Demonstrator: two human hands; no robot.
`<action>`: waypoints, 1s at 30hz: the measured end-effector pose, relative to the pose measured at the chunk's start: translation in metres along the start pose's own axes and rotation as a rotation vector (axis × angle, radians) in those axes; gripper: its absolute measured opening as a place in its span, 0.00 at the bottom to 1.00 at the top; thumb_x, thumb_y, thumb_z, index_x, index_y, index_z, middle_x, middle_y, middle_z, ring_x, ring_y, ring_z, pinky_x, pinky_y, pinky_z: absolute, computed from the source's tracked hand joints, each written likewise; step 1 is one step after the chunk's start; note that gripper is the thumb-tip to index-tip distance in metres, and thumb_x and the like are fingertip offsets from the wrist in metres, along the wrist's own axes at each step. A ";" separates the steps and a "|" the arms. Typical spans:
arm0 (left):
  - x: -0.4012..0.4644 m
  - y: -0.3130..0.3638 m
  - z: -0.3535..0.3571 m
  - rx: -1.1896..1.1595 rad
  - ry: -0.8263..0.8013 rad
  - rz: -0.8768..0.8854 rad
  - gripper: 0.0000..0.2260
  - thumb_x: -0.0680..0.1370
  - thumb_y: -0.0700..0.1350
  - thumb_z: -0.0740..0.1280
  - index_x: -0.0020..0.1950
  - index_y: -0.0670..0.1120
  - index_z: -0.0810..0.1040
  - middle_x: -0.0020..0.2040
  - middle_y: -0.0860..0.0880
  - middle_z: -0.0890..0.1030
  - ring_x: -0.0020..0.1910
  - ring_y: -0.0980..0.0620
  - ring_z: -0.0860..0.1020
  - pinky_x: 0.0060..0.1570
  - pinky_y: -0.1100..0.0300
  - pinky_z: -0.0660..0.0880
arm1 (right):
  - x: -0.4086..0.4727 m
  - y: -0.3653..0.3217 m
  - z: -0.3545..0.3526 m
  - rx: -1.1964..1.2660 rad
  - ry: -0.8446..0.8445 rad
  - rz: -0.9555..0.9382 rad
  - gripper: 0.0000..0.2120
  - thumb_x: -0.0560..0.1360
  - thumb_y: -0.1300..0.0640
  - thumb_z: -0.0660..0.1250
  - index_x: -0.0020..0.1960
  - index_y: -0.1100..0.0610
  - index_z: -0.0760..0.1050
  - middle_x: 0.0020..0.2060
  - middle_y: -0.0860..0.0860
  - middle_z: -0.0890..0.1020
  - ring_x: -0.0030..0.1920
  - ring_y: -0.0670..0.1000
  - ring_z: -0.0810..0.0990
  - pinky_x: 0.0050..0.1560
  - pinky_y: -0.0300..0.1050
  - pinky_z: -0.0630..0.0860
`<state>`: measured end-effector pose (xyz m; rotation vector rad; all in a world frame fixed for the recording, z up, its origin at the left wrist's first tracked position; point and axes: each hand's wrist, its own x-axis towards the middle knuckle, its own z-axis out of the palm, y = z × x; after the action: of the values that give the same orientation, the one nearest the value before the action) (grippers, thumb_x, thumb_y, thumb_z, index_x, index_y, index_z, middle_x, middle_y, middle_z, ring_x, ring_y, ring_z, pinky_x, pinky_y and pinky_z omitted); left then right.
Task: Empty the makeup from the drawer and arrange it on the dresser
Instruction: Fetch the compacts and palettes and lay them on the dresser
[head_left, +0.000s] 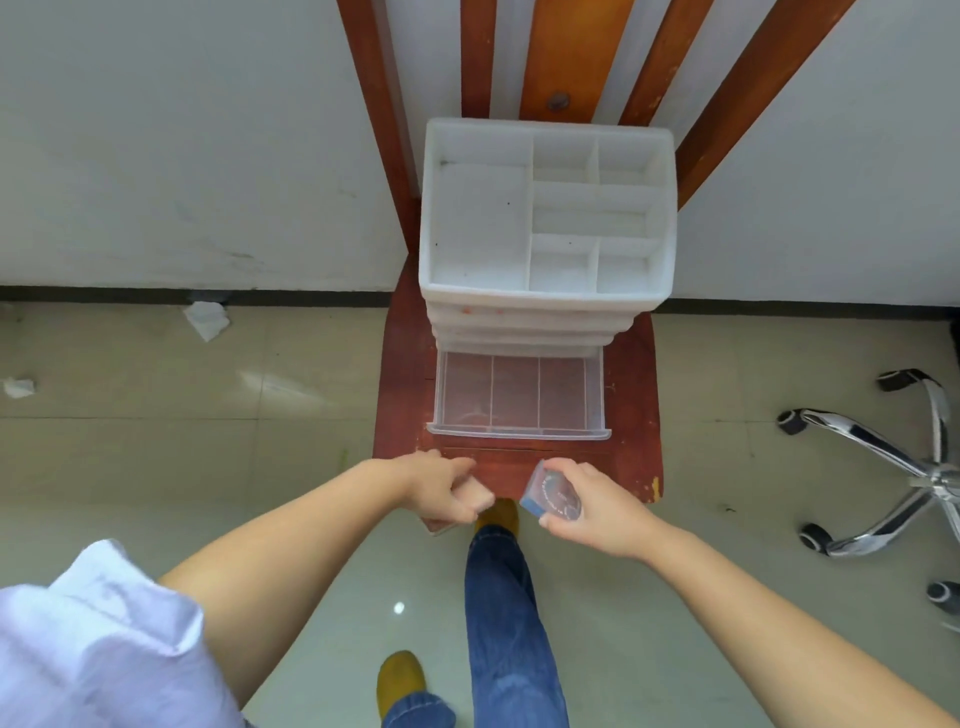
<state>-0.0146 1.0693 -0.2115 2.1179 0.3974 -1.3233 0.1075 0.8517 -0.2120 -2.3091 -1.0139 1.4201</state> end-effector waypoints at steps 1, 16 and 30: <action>0.003 -0.003 0.003 -0.033 -0.005 -0.044 0.40 0.71 0.63 0.64 0.77 0.53 0.48 0.70 0.40 0.64 0.67 0.39 0.65 0.65 0.50 0.66 | 0.002 0.004 0.003 -0.004 0.000 0.032 0.35 0.71 0.42 0.67 0.73 0.47 0.57 0.58 0.50 0.70 0.59 0.51 0.72 0.54 0.41 0.69; 0.043 0.012 -0.068 -0.183 0.247 -0.134 0.47 0.70 0.60 0.67 0.76 0.54 0.36 0.69 0.39 0.62 0.69 0.38 0.60 0.65 0.48 0.64 | 0.084 0.009 -0.087 -0.092 0.135 0.067 0.36 0.71 0.44 0.67 0.74 0.45 0.54 0.64 0.56 0.69 0.63 0.59 0.68 0.58 0.50 0.70; -0.095 0.007 -0.016 -0.533 0.573 -0.263 0.40 0.70 0.57 0.68 0.76 0.54 0.51 0.66 0.41 0.62 0.67 0.42 0.61 0.62 0.50 0.67 | 0.003 -0.109 -0.078 -0.343 0.060 -0.197 0.32 0.71 0.47 0.68 0.71 0.52 0.60 0.62 0.54 0.70 0.61 0.56 0.68 0.57 0.50 0.72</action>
<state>-0.0434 1.0799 -0.1196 1.9763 1.1570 -0.5992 0.1278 0.9443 -0.1172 -2.3765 -1.5199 1.1688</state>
